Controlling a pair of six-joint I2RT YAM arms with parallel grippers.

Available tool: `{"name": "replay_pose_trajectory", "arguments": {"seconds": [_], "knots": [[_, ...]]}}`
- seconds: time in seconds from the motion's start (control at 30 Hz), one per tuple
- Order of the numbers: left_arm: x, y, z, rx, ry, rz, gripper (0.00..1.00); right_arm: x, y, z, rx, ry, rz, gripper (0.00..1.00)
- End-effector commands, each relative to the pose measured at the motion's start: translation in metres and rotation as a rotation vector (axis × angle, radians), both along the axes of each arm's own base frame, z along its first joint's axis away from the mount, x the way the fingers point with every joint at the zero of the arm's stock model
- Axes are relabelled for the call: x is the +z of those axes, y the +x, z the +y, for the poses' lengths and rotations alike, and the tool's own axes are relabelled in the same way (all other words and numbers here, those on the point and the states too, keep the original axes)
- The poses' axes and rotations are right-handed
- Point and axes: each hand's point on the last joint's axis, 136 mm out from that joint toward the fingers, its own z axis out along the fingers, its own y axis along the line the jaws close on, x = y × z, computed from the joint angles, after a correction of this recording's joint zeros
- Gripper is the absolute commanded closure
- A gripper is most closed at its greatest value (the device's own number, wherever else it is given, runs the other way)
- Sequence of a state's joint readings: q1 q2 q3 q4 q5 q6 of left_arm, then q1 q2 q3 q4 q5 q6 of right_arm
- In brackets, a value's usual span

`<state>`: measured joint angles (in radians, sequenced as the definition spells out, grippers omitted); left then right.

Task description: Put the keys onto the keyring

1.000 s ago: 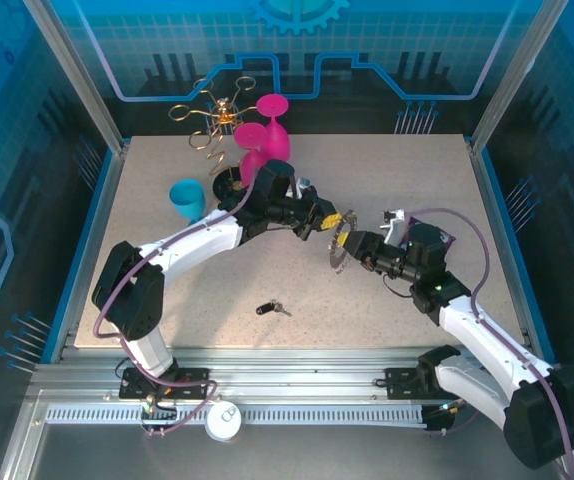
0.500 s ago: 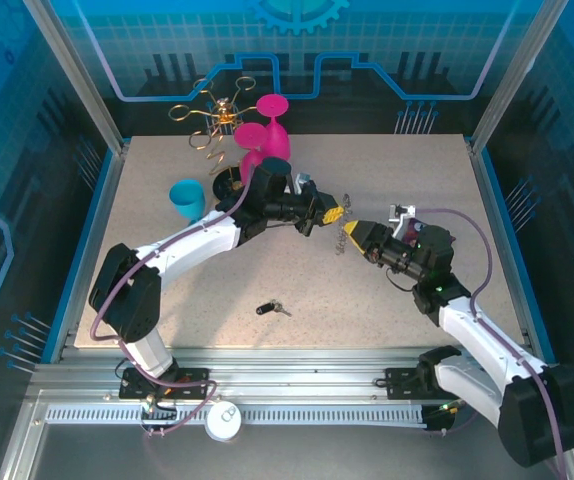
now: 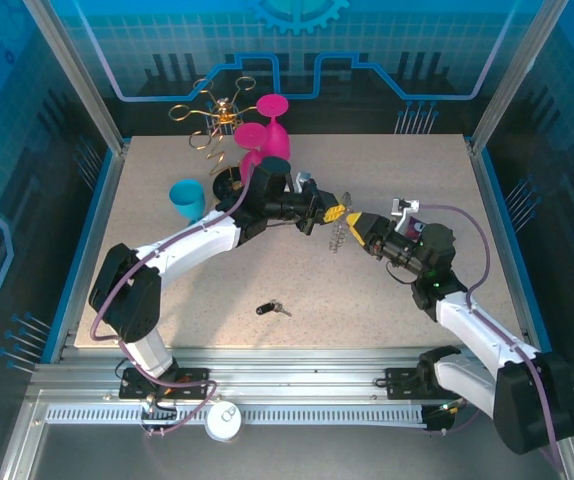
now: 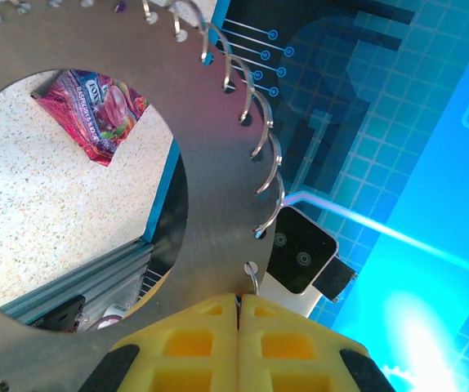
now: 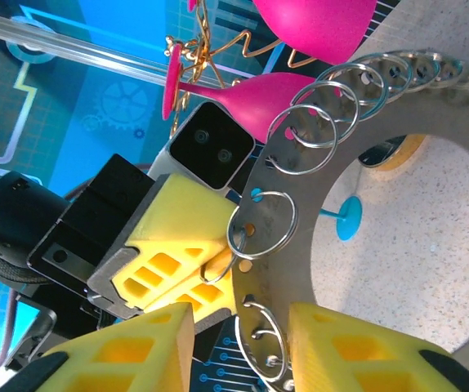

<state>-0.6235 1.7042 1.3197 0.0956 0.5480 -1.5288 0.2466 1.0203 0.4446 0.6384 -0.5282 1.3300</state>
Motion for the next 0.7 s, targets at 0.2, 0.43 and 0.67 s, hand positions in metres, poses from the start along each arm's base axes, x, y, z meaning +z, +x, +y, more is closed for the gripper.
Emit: {"name": "replay_pose_trajectory", "arguments": {"seconds": [0.2, 0.43, 0.67], "knots": [[0.0231, -0.0077, 0.0019, -0.023, -0.053, -0.039, 1.00, 0.0082, -0.0005, -0.0011, 0.014, 0.025, -0.036, 0.70], [0.0234, -0.0063, 0.0014, -0.021, -0.057, -0.037, 1.00, 0.0037, -0.0013, -0.0001, 0.023, 0.012, -0.024, 0.73], [0.0228, -0.0057, 0.0006, -0.022, -0.060, -0.033, 1.00, 0.0020, 0.0004, 0.0023, 0.037, 0.008, -0.015, 0.74]]}}
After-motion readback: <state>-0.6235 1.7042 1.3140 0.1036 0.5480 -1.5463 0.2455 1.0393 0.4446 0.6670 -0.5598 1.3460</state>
